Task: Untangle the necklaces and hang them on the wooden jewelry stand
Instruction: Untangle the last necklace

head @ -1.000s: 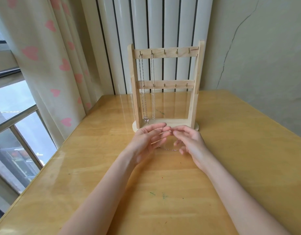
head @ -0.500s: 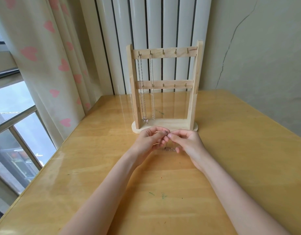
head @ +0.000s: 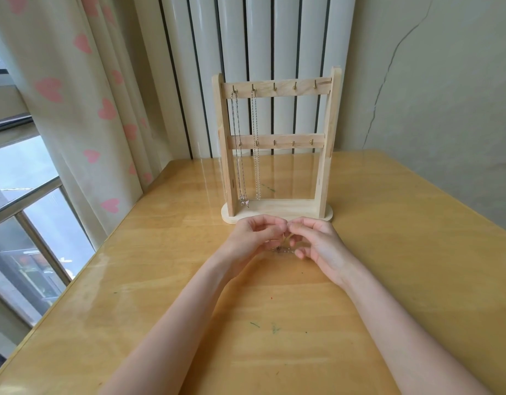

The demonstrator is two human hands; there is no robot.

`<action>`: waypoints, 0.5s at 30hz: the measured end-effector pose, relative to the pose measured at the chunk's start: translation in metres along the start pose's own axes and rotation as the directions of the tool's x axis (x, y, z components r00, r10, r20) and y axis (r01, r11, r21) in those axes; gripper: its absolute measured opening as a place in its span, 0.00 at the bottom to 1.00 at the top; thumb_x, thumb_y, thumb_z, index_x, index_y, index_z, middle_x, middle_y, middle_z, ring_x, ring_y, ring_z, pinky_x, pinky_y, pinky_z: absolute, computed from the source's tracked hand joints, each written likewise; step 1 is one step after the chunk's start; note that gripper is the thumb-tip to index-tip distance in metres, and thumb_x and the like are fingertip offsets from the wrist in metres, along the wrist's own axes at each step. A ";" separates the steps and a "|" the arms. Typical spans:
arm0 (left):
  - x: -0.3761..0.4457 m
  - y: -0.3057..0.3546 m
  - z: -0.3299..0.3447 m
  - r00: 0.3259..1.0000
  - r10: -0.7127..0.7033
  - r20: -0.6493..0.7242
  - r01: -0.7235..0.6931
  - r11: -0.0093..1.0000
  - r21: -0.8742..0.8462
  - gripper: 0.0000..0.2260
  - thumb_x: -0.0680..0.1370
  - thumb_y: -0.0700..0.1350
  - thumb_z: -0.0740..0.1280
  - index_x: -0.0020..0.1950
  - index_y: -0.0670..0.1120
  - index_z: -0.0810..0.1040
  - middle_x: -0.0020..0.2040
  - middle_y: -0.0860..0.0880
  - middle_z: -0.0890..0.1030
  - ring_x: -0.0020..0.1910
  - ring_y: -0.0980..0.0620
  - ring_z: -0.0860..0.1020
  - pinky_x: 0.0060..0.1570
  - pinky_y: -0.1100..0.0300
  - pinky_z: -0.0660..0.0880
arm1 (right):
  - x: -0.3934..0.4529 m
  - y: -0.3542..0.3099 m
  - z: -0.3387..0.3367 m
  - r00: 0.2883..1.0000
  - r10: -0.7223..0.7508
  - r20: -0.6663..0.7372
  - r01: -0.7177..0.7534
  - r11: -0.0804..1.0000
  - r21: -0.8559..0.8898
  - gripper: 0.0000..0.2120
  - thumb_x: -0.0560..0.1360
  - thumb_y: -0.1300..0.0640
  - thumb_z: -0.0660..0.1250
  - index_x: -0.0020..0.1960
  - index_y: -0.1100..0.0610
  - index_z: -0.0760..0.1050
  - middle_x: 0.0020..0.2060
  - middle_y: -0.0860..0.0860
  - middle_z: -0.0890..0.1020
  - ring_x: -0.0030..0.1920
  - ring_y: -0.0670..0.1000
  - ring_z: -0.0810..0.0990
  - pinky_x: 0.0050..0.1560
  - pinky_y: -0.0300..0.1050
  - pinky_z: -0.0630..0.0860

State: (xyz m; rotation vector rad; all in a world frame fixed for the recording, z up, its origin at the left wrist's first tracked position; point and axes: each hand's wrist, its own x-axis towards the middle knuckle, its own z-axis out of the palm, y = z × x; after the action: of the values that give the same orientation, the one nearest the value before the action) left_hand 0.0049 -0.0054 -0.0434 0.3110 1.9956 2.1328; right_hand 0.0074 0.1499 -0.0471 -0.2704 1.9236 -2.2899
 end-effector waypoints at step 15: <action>-0.002 0.013 0.005 0.997 -0.066 0.040 0.076 0.933 -0.352 0.08 0.78 0.39 0.59 0.39 0.45 0.72 0.30 0.50 0.73 0.34 0.54 0.76 0.52 0.57 0.77 | 0.004 -0.008 0.002 0.999 0.031 0.004 -0.030 0.882 0.470 0.10 0.76 0.63 0.56 0.36 0.58 0.68 0.21 0.49 0.65 0.29 0.49 0.70 0.38 0.43 0.72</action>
State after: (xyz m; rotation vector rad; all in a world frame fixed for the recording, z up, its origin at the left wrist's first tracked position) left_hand 0.0085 -0.0024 -0.0302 0.2031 1.5386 2.3679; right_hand 0.0042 0.1485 -0.0387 -0.1743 1.2923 -2.6366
